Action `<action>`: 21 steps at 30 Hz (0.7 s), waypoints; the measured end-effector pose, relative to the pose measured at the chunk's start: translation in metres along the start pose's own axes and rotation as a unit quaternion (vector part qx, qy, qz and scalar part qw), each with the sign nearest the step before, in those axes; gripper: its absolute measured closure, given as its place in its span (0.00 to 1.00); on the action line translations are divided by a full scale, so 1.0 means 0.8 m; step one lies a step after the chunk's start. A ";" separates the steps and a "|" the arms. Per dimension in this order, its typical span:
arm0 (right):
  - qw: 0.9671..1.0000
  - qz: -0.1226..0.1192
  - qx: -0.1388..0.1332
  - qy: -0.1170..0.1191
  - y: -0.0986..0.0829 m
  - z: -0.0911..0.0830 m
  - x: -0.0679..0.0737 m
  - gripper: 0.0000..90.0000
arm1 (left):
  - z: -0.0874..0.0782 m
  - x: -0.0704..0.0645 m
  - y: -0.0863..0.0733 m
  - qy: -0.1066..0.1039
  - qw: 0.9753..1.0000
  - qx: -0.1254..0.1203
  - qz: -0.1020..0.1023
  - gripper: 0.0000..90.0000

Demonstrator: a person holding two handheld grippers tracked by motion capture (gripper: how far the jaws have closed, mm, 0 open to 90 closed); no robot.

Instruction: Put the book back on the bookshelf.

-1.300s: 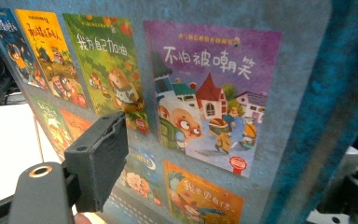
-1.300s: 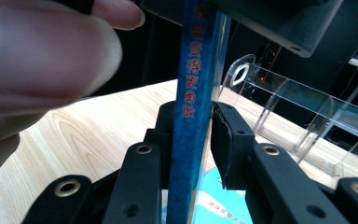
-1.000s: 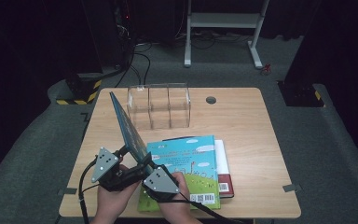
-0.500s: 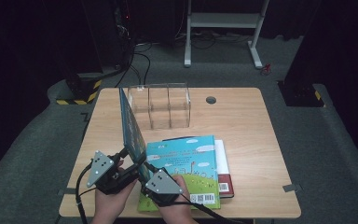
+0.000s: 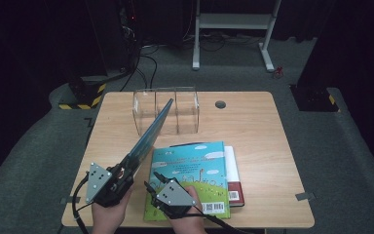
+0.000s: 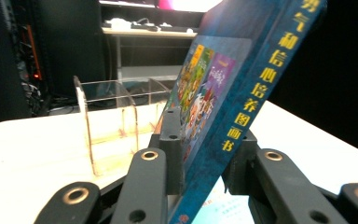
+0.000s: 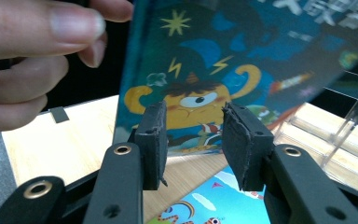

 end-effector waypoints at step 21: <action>0.999 0.017 0.023 -0.025 0.002 -0.015 -0.049 0.67 | -0.018 0.032 0.001 0.012 1.000 -0.009 -0.018 0.85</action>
Point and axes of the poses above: each handheld gripper's, and its own axes: z roughly forward along the jaws, y roughly out of its top, x roughly to its left, the point moved 6 cm from there along z, roughly forward along the jaws, and after that the axes turned 12 degrees about -y, right-handed, at the moved point
